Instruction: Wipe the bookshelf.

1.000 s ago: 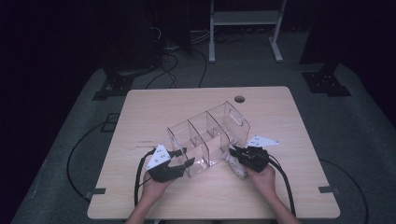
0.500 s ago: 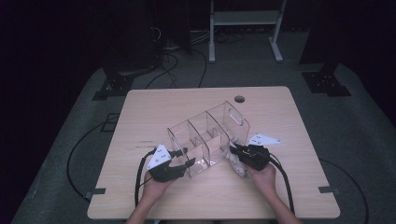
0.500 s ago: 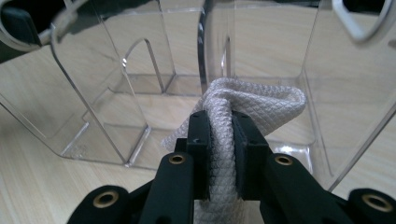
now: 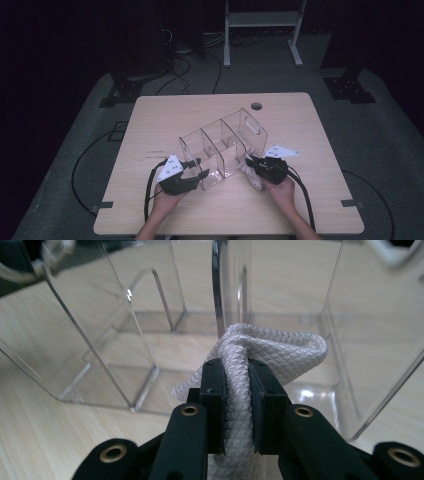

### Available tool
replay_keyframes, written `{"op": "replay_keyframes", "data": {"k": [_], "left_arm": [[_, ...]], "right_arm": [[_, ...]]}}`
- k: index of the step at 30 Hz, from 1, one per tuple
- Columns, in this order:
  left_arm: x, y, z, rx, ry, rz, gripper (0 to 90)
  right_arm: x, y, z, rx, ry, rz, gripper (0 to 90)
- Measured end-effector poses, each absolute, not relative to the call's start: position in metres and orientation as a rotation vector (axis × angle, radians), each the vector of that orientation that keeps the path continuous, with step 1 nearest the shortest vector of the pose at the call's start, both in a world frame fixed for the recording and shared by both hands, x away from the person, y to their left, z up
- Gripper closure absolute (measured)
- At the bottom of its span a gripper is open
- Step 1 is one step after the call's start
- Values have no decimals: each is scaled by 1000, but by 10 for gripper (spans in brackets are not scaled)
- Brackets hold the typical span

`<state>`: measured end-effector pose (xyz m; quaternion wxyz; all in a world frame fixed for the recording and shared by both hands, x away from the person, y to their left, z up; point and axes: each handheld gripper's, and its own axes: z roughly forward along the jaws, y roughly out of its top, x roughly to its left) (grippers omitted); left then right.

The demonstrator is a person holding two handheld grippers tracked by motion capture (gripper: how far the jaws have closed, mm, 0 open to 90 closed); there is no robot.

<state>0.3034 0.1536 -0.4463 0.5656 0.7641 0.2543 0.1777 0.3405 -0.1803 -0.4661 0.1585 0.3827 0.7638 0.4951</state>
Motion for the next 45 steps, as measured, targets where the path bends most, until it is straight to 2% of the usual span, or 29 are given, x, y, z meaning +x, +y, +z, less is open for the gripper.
{"op": "replay_keyframes", "data": {"k": [3, 11, 21, 30, 38, 45], "left_arm": [[303, 153, -446, 1799, 598, 420, 487], [303, 154, -447, 1799, 595, 420, 486], [303, 153, -447, 1802, 593, 422, 486], [303, 154, -447, 1800, 594, 421, 486], [303, 154, -447, 1798, 594, 422, 486], [303, 154, -447, 1800, 591, 422, 486]], "right_arm": [[340, -180, -465, 1083, 2175, 1420, 782], [342, -177, -489, 1147, 2231, 1367, 782], [336, -179, -452, 1059, 2132, 1438, 782], [340, -177, -483, 1137, 2199, 1388, 782], [333, -179, -442, 1046, 2111, 1469, 782], [341, -168, -410, 964, 2087, 1473, 782]]}}
